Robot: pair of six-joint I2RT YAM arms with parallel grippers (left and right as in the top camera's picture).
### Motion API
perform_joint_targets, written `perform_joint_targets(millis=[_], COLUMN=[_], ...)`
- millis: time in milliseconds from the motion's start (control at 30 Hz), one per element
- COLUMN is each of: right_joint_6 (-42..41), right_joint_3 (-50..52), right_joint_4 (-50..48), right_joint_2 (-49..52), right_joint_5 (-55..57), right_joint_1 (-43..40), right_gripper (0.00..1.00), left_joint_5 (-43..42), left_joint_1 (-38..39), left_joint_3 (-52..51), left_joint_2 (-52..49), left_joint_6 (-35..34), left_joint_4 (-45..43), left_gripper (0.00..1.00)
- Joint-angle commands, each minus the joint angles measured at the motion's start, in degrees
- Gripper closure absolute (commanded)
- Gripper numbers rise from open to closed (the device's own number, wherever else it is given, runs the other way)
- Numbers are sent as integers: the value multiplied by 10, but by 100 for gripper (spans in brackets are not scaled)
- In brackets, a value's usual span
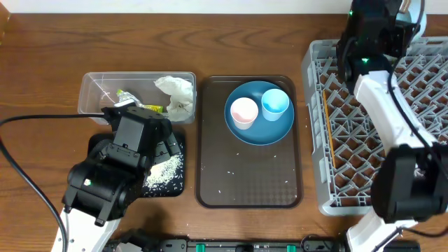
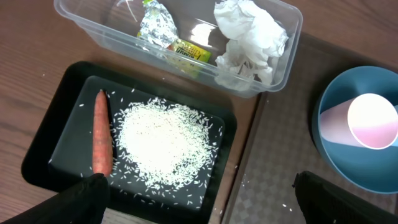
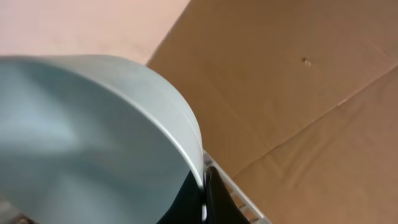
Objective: Sort waste into correct bins and load items into the dishwasher rack
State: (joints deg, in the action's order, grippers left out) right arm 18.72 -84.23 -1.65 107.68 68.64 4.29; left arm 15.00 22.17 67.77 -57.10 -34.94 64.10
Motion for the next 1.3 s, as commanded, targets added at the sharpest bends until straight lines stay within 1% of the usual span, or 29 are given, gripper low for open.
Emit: perform_joint_targets(millis=[0,400,533,700,900,967,1033,1200,1267], right_joint_6=[42,40,9,-28,-86,-91,-91,-90,-90], right_joint_3=[-4,-4,-4,-4,-4,-4,-4,-4,-4], right_joint_4=[0,25,44,93,181,204,221,224,229], right_joint_2=[27,98,109,110,110,110,110,110,110], right_joint_5=[34,46,44,21,-27,-44,-60,-59,-59], right_joint_1=[-12,-13,-11,-3,1,7,15,38,47], right_gripper=[99,99,99,99,99,97,90,90,84], left_joint_5=[8,8,7,8,7,7,8,7,8], left_joint_1=[-3,-3,-3,-3,-3,-2,-3,-3,-3], left_joint_3=[8,8,8,8,8,8,8,8,8], left_joint_2=[2,2,2,2,2,2,2,2,2], left_joint_6=[-5,-5,-5,-5,-5,-5,-5,-5,-5], left_joint_4=[2,2,2,2,2,2,2,2,2], left_gripper=[2,2,2,2,2,2,2,2,2])
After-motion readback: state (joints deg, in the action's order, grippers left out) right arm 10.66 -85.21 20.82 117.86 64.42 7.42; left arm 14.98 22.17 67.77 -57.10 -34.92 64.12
